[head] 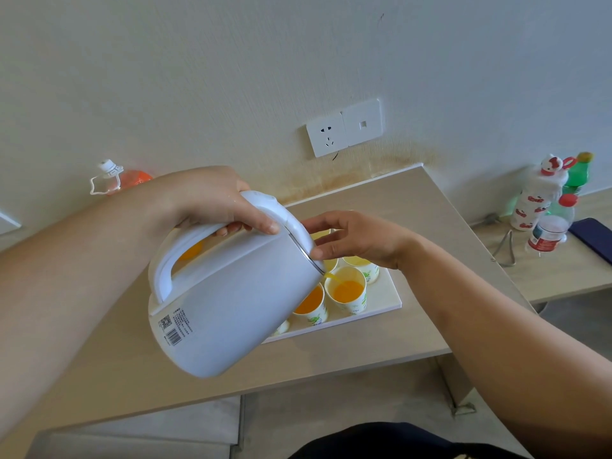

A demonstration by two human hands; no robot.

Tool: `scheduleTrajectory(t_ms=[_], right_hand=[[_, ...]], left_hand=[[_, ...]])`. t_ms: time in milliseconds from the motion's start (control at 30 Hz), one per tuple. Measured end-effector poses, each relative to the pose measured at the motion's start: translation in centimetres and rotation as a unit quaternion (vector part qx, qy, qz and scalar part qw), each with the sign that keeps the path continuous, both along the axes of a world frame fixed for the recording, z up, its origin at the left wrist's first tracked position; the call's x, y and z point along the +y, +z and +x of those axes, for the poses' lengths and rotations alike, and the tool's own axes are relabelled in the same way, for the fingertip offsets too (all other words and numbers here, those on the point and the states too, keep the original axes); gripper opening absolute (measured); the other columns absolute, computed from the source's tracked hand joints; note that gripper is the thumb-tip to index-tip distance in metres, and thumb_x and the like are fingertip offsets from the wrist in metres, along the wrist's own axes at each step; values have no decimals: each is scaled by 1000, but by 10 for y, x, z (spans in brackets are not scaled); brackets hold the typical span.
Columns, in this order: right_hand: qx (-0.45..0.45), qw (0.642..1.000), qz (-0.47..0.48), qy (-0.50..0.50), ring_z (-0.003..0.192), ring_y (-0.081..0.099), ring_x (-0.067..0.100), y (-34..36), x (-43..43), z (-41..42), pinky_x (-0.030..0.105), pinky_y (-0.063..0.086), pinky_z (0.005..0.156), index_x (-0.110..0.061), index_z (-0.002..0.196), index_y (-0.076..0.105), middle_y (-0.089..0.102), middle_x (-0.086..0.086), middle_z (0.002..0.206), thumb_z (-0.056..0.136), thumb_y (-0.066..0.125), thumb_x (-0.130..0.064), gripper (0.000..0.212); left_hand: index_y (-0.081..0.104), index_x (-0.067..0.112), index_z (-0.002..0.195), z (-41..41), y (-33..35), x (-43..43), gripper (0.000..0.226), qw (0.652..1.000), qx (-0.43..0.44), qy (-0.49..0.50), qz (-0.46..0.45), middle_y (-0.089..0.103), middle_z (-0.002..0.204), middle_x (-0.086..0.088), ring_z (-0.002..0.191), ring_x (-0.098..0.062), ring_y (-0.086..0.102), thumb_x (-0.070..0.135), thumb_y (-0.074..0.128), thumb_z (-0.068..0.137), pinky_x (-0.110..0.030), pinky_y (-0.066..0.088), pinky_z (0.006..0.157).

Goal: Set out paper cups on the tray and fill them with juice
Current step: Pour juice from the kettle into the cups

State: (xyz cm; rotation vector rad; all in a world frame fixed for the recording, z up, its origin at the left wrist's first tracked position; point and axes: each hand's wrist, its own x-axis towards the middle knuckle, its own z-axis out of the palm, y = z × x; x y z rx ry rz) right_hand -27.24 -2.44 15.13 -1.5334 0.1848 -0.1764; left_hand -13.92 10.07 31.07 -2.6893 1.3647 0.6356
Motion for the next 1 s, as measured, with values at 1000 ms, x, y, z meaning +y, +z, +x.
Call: scheduleTrajectory(t_ms=[1000], right_hand=[[15,1000,-10,-14,108,63,14,-4,2,1,18,50,82,-19,141,42,55,-1,130,76,78,-12,75]], left_hand=[[60,15,65,0,0,-3,38,1000,-23,-19,-9,56,45,6,43,-11,50,47,80,66,-25,40,57]])
